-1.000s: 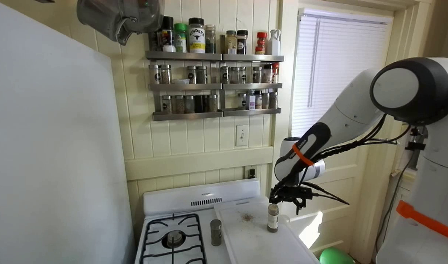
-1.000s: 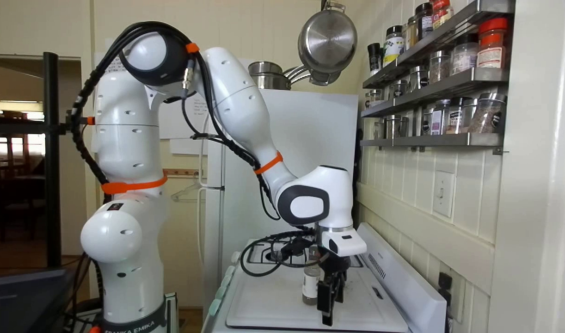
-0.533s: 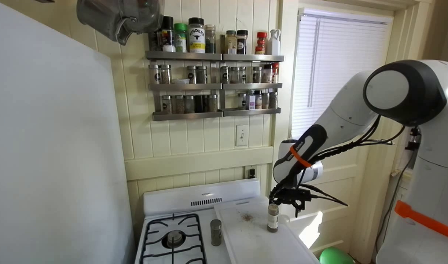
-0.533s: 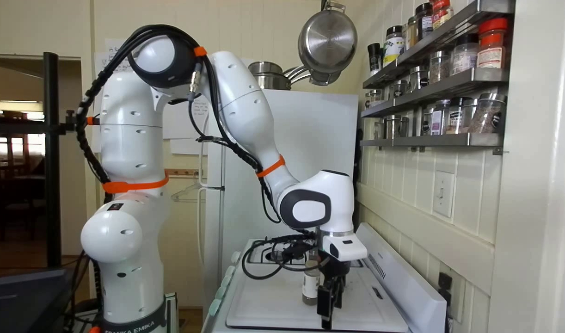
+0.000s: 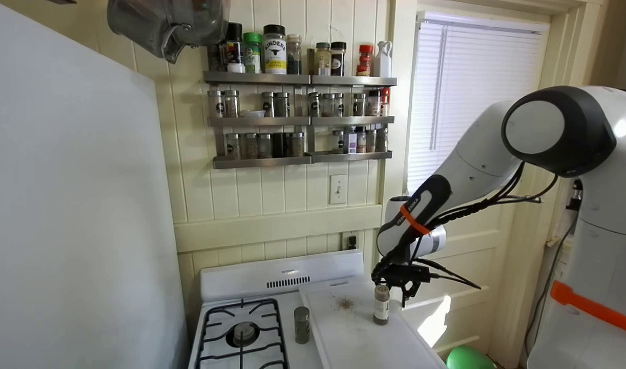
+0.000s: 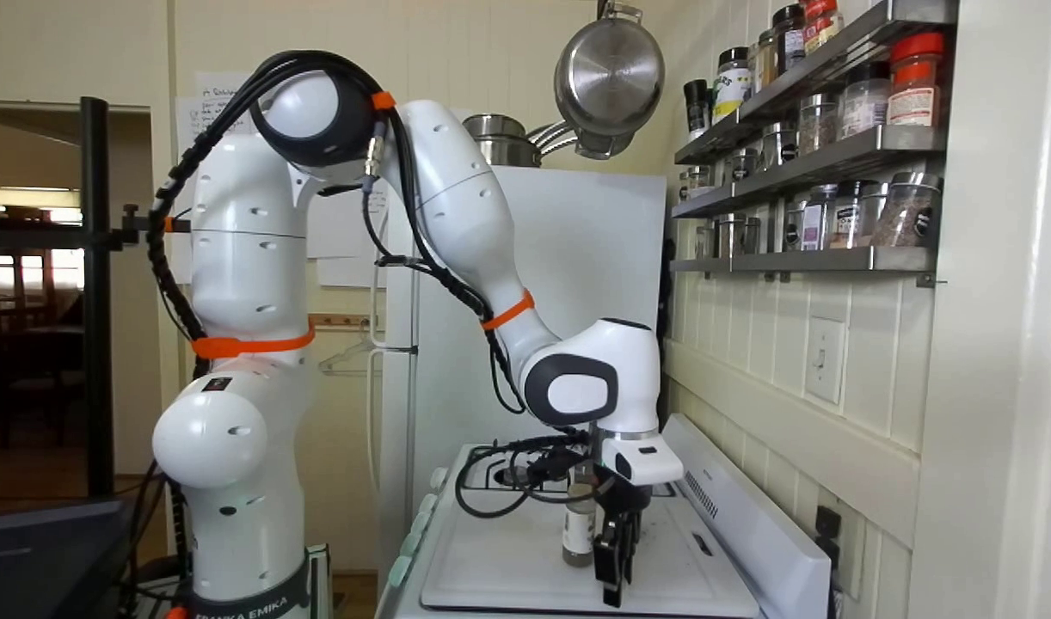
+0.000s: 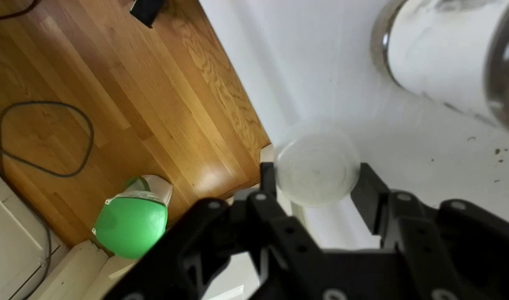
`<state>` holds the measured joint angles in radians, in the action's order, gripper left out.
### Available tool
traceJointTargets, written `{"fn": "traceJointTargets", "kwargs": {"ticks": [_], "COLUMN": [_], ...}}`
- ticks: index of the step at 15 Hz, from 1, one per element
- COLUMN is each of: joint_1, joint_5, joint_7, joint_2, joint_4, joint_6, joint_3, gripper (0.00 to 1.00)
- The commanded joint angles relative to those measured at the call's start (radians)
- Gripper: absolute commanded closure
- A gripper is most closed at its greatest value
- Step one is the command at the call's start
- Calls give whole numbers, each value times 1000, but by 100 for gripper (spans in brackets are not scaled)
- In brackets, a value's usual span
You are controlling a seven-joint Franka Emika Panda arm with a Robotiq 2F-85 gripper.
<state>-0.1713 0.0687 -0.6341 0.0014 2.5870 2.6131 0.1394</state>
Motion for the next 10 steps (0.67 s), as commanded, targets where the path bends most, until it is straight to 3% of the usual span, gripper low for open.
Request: {"fn": "traceJointTargets", "kwargs": {"ticks": [1,5,10], "joint_1": [7,0,-31], "joint_5": [-10,100,347], "joint_7": [-4,-85,-220], "joint_2": [5,-72,-220], "joint_4": [-12,15,30], "joint_6": [-18,-17,-48], "joint_3": [6,10,-43], "gripper": [76,76,76]}}
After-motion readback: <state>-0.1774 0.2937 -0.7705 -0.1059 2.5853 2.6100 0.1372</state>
